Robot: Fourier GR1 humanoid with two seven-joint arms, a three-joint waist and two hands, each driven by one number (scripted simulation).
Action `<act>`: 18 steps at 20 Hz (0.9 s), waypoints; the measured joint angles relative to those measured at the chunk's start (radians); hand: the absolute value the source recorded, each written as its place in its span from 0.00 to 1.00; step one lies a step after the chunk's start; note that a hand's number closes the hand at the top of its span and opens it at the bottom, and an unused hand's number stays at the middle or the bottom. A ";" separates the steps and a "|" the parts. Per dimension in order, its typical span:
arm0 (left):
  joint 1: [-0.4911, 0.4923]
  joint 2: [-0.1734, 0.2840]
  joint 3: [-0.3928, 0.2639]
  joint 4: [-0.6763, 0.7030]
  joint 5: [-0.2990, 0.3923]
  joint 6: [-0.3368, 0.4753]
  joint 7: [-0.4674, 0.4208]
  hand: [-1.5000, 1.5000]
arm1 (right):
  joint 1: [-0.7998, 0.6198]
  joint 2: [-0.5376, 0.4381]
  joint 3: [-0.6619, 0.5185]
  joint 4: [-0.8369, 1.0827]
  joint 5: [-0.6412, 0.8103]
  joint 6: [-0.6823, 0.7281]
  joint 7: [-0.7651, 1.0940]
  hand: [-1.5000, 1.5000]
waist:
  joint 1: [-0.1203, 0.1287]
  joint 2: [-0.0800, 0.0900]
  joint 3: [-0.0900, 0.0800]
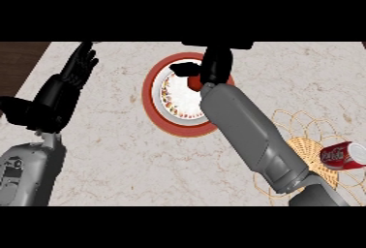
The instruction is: Pick the bell pepper from the placemat and place it in the plate
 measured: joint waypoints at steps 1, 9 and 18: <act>0.011 0.001 0.001 -0.006 -0.001 -0.001 -0.002 0.50 | 0.002 0.000 -0.014 -0.003 -0.021 -0.014 -0.029 0.00 | -0.004 -0.002 0.000; 0.062 0.016 0.039 -0.026 -0.003 0.007 0.004 0.50 | 0.127 -0.002 -0.089 -0.113 -0.146 -0.082 -0.212 0.00 | -0.066 -0.020 -0.001; 0.123 0.030 0.077 -0.061 0.000 -0.010 0.006 0.50 | 0.456 -0.094 -0.063 -0.476 -0.144 -0.011 -0.272 0.00 | -0.105 -0.031 -0.001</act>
